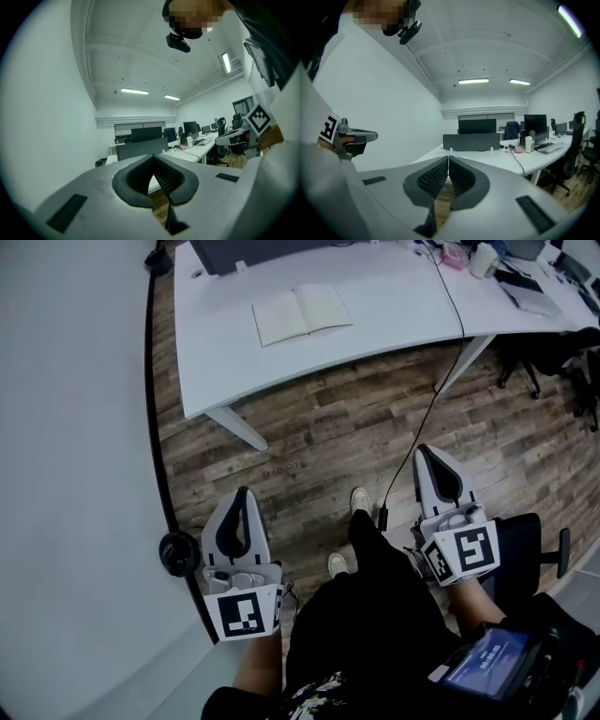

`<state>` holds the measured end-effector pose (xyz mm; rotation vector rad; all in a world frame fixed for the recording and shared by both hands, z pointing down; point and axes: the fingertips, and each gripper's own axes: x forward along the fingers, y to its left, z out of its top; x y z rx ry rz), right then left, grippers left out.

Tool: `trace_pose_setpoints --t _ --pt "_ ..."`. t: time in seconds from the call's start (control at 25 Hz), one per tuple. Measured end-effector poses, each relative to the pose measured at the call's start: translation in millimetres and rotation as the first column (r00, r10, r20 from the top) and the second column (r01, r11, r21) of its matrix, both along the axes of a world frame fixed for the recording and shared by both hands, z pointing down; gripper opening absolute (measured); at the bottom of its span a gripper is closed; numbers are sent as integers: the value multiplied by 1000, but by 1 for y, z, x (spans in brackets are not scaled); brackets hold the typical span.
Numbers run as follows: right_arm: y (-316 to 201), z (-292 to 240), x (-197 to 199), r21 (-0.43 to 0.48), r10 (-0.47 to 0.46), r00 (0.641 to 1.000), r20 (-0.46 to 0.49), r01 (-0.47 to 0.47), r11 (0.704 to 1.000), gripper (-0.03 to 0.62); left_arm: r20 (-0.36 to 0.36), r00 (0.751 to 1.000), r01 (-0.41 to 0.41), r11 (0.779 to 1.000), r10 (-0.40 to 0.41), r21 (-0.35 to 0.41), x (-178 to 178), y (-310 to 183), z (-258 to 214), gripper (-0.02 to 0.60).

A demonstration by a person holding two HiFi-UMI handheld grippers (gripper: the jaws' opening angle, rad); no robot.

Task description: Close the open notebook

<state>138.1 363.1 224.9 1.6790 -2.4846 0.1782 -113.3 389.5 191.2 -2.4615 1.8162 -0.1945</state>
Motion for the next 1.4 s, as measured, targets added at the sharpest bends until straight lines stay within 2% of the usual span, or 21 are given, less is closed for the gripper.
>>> trace_pose_setpoints --t 0.48,0.72,0.96,1.4 --pt "-76 1 25 -19 -62 998 2 62 998 64 0 1000 6 1000 -6 -21 41 -72 -6 6" --pt "-122 8 41 -33 -93 996 12 93 995 64 6 999 42 999 -42 -34 57 -114 -3 6" --pt "-133 10 36 -25 -127 992 18 128 991 64 6 996 84 996 -84 -26 57 -115 -6 6" --pt "-161 11 39 -15 -141 989 36 141 990 64 18 995 95 995 -95 -16 67 -142 -7 6"
